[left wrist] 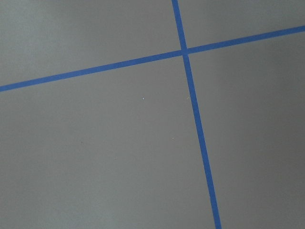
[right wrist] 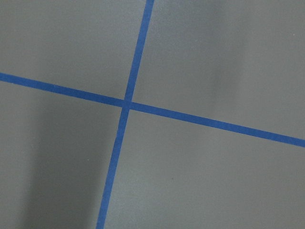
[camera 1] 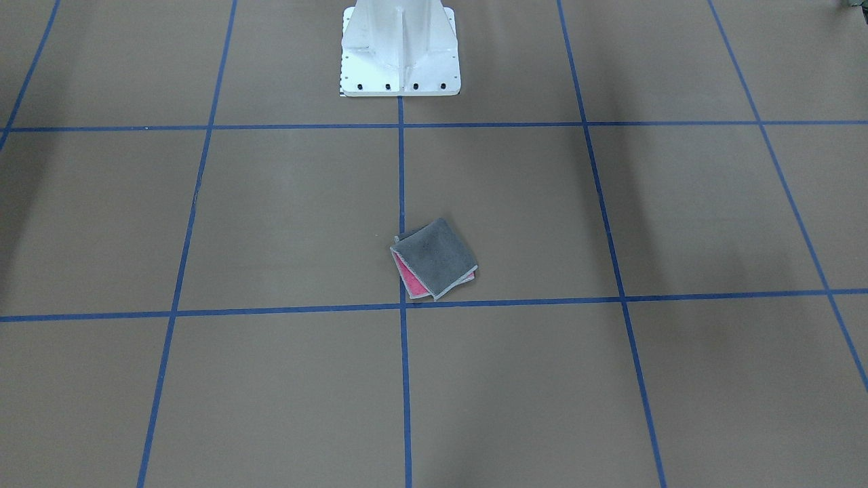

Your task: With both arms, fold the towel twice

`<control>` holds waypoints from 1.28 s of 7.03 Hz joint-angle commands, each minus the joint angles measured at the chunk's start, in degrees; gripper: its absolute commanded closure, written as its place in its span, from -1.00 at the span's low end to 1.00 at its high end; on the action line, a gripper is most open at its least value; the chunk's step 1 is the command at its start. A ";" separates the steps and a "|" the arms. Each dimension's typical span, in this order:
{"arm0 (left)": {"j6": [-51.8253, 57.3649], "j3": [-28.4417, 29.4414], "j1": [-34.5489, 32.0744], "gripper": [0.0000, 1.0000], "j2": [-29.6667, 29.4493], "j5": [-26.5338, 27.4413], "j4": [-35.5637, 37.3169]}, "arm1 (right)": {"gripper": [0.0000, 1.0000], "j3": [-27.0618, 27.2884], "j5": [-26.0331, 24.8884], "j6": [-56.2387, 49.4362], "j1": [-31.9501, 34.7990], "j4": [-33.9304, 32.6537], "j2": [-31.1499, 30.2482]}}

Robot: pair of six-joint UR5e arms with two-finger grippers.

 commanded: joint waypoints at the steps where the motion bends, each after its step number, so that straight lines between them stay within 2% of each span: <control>1: 0.47 -0.65 0.14 -1.00 0.08 -0.28 -0.73 | -0.99 1.13 -0.09 1.38 0.00 0.28 -0.90; 3: 0.47 -0.92 0.14 -1.00 -0.19 -0.28 -1.79 | -0.99 2.54 -0.70 5.16 1.30 0.37 -1.95; 5: 0.47 -0.84 0.23 -1.00 -0.19 -0.20 -1.87 | -1.00 5.17 -0.70 4.47 5.00 -0.24 -3.53; 9: 0.39 -0.93 0.14 -1.00 -0.10 -0.19 -1.96 | -1.00 6.42 -0.35 4.47 4.83 0.10 -5.91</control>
